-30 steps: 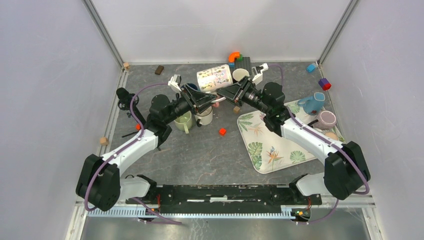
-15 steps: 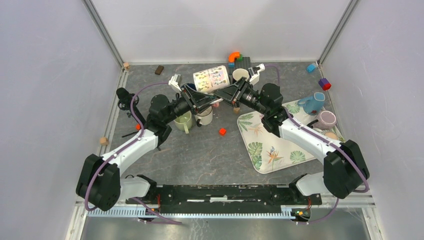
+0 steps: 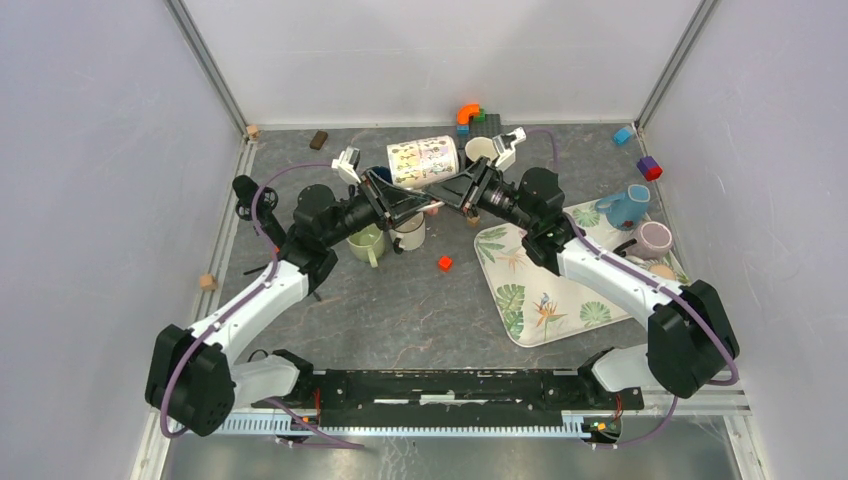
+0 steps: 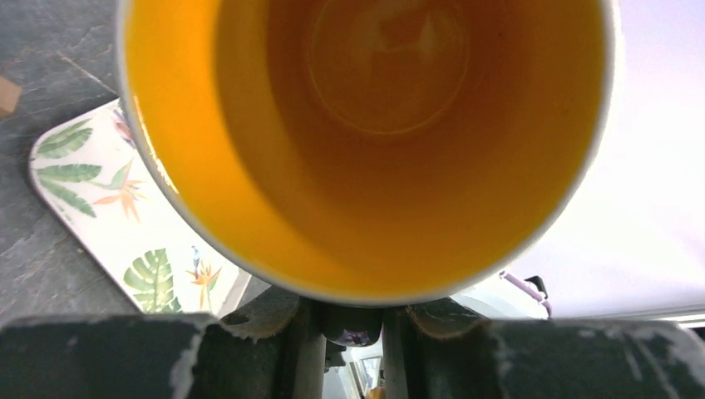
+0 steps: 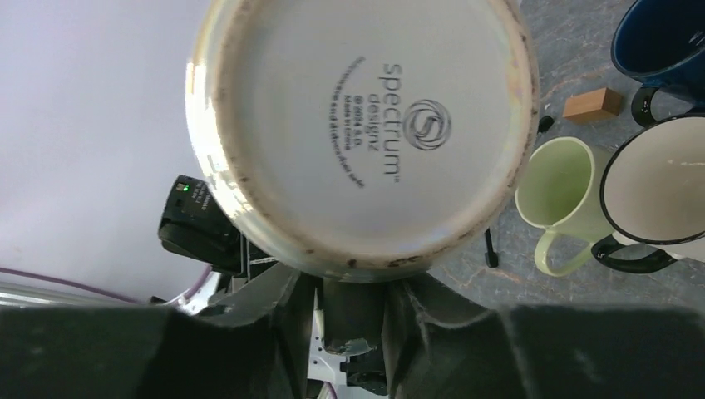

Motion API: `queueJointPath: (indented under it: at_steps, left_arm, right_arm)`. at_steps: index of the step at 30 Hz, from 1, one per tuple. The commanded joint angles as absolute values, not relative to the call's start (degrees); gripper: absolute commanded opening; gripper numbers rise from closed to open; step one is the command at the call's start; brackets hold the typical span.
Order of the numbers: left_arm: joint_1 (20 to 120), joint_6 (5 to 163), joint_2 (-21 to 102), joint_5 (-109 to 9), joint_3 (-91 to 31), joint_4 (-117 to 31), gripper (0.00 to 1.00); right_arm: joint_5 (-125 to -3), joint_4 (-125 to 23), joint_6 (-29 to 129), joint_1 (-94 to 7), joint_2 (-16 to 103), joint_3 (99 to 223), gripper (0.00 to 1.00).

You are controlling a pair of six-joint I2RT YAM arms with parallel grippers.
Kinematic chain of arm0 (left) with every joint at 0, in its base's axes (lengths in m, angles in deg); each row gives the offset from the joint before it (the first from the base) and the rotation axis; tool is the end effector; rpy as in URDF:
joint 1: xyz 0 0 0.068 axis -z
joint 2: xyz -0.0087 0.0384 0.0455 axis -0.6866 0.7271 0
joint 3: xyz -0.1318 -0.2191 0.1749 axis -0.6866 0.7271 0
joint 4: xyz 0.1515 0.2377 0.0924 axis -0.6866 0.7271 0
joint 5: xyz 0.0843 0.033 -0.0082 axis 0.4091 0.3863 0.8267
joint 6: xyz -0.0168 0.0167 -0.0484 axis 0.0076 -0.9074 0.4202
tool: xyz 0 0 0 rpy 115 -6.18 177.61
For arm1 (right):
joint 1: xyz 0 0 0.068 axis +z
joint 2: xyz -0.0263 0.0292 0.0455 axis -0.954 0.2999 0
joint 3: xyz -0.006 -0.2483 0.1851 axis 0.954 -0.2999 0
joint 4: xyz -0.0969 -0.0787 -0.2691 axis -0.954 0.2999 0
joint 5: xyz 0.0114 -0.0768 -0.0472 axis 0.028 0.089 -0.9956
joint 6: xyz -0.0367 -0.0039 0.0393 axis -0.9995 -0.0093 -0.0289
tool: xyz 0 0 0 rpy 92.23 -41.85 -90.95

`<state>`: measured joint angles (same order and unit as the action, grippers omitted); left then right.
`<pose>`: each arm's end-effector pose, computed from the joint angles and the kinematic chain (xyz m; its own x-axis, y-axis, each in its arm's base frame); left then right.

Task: Turn the mug right side up
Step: Turn over the cup on the tray, then place the cup at the center of the board.

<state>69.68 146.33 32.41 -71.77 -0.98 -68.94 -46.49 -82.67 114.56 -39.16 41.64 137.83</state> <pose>0.2538 -0.1455 0.3354 -0.7854 -0.5388 -0.3049 0.2804 0.1295 -0.9511 0.2830 0.2050 0.3437 -0.7913 0.5041 -0.3460 -0.3290 0.1260 0.9359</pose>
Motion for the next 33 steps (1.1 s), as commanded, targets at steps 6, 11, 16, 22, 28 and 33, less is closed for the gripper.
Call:
queueJointPath:
  at_steps: [6,11,16,22,28,33]
  left_arm:
    - [69.7,128.5,24.5,-68.9,-8.0,-51.0,0.02]
    - [69.6,124.2,23.6,-68.2,-9.7,-44.2,0.02]
    - [69.8,120.8,23.0,-68.4,-10.7,-39.8,0.02]
    - [70.4,115.8,22.6,-68.9,-11.6,-32.9,0.02]
    - [74.4,111.7,21.4,-65.5,-10.6,-27.3,0.02]
    - [82.1,106.3,20.9,-54.2,-10.9,-19.6,0.02]
  right_arm:
    - [-46.4,-79.5,101.4,-38.7,39.9,137.1,0.67]
    - [-47.4,-76.8,98.3,-38.6,39.2,134.8,0.83]
    - [-49.9,-71.0,93.2,-38.6,37.0,131.8,0.9]
    - [-58.4,-59.2,84.6,-38.6,32.5,130.1,0.94]
    - [-65.7,-52.1,79.1,-38.7,28.4,129.7,0.95]
    - [-71.5,-46.7,74.8,-38.7,25.9,131.3,0.98]
